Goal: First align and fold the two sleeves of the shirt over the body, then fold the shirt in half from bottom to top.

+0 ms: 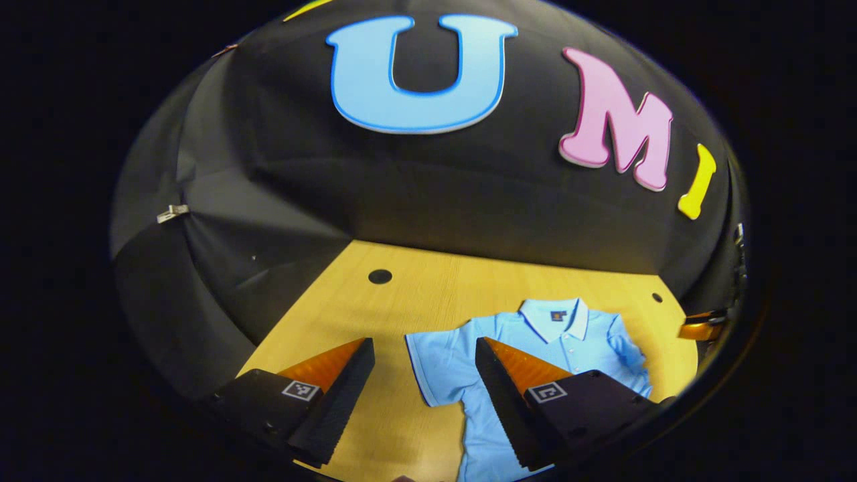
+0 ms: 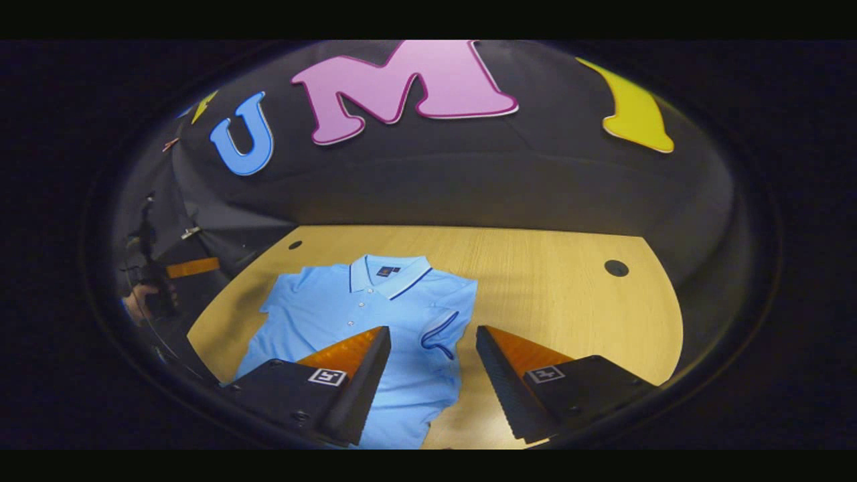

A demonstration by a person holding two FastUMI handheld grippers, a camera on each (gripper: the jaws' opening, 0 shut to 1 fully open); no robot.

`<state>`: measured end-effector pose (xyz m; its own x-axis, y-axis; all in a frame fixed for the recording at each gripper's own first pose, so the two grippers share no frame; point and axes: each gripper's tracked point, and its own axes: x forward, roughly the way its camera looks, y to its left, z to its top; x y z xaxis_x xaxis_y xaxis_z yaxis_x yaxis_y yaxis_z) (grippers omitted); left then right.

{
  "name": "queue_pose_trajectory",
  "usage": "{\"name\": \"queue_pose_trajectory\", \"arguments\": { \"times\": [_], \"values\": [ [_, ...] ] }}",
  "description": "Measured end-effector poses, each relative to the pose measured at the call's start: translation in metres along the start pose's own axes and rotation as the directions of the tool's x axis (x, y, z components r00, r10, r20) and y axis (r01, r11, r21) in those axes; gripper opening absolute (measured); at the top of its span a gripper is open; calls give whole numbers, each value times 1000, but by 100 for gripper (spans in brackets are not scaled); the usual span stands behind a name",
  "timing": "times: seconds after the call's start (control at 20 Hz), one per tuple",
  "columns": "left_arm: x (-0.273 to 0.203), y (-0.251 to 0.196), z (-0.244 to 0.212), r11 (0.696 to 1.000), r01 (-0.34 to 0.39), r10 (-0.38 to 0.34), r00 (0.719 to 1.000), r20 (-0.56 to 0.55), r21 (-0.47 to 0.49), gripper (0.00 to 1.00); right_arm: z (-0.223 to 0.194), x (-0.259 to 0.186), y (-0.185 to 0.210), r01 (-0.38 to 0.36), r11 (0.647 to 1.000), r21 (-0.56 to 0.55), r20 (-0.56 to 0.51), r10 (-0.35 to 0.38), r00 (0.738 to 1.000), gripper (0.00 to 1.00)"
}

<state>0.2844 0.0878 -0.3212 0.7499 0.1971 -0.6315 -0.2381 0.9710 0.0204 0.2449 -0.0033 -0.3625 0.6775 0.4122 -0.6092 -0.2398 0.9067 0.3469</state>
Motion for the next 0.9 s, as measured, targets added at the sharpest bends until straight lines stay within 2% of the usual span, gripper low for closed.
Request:
{"name": "queue_pose_trajectory", "arguments": {
  "times": [0.25, 0.45, 0.6, 0.7, 0.8, 0.9],
  "values": [
    [82, -2, -43, 996, -14, 31, 981, -191, 94, 97, -37, -49, -54, 118, 991, 70, -38, -116, 993, 82],
    [114, -5, -79, 996, -15, 42, 951, -305, 91, 95, -53, -80, -80, 187, 976, 114, -51, -182, 982, 82],
    [124, -2, -98, 996, -26, 53, 933, -355, 82, 95, -52, -88, -87, 208, 969, 135, -44, -204, 978, 82],
    [130, -9, -98, 999, 3, 12, 940, -342, 45, 97, -51, -86, -86, 210, 967, 144, -44, -206, 978, 82],
    [132, -14, -99, 997, 38, -13, 941, -337, 67, 80, -53, -84, -85, 213, 967, 138, -51, -208, 977, 82],
    [129, -27, -96, 993, 68, -34, 946, -321, 95, 44, -56, -82, -83, 210, 970, 125, -60, -204, 977, 82]
  ]
}}
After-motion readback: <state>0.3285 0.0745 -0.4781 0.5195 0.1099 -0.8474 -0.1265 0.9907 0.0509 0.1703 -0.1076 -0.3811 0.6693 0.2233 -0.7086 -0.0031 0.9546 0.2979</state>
